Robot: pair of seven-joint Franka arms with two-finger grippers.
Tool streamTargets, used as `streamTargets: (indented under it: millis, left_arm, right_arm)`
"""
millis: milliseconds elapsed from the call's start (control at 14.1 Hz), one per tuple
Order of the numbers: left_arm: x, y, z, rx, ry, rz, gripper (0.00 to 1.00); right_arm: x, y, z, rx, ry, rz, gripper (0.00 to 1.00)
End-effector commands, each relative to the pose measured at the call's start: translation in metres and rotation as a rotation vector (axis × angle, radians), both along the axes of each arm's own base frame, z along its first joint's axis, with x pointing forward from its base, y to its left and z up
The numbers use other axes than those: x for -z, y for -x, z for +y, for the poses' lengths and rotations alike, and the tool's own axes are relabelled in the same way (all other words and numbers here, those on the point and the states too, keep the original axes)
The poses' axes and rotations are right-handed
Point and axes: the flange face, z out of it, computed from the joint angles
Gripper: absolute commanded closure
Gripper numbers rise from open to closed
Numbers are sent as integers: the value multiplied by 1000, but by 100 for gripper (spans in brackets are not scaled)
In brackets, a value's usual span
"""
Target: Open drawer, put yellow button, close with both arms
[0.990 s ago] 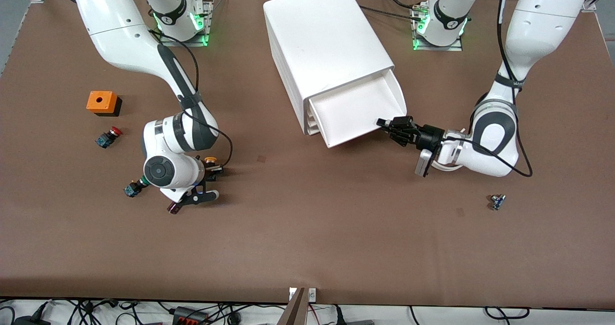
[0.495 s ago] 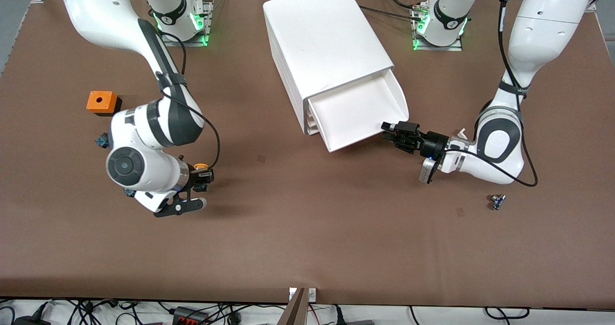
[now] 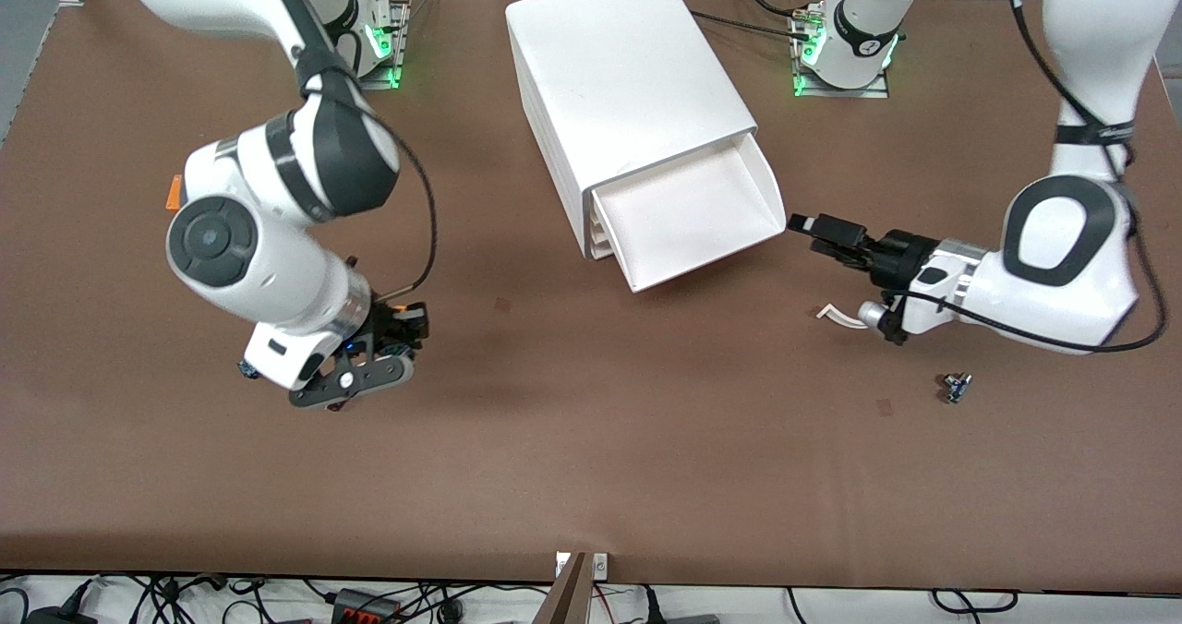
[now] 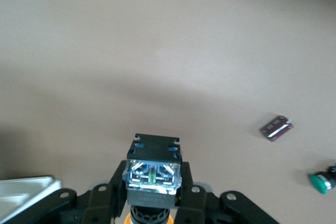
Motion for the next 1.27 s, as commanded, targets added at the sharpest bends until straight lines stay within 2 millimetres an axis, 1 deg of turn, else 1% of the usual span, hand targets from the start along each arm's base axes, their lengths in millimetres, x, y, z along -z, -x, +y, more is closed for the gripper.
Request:
streamTargets:
  millis: [0, 71, 141, 283, 354, 424, 495, 566, 636, 707, 778, 919, 990, 1061, 1131, 1202]
  left_arm:
    - [-38, -11, 8, 7, -241, -6, 0]
    - [-61, -11, 11, 11, -359, -53, 0]
    - [-77, -10, 9, 38, -464, -85, 0]
    - [-91, -8, 3, 110, -645, -143, 0]
    - [-103, -10, 1, 119, -701, -183, 0]
    - [-116, -14, -1, 108, -711, -227, 0]
    - [-122, -21, 2, 87, -709, -255, 0]
    - [-121, -31, 3, 64, -704, -292, 0]
    - [-122, -35, 5, 48, -706, -315, 0]
    - [-121, -36, 7, 48, -718, -317, 0]
    - [-120, -36, 9, 52, -733, -318, 0]
    - [-120, -36, 9, 49, -738, -319, 0]
    - [-122, -35, 8, 49, -738, -323, 0]
    - [-121, -36, 9, 49, -737, -321, 0]
    - [-121, -36, 10, 49, -740, -322, 0]
    - [-121, -36, 13, 44, -742, -319, 0]
  right_arm:
    - [-31, 32, 59, 42, -29, -27, 100]
    - [-40, 41, 79, 56, -42, -42, 100]
    - [-42, 50, 96, 81, -55, -42, 100]
    - [-45, 75, 140, 119, -82, -56, 100]
    - [-48, 88, 163, 157, -110, -71, 100]
    - [-48, 102, 184, 168, -129, -80, 100]
    - [-48, 112, 201, 156, -145, -93, 100]
    - [-42, 118, 211, 145, -145, -91, 100]
    - [-41, 125, 221, 132, -152, -92, 100]
    - [-42, 133, 232, 118, -166, -101, 100]
    - [-36, 137, 241, 111, -174, -104, 100]
    - [-20, 151, 261, 75, -172, -91, 100]
    - [-8, 155, 268, 64, -163, -77, 100]
    - [2, 164, 279, 47, -153, -71, 100]
    - [8, 170, 288, 34, -157, -73, 100]
    - [11, 173, 292, 29, -159, -73, 100]
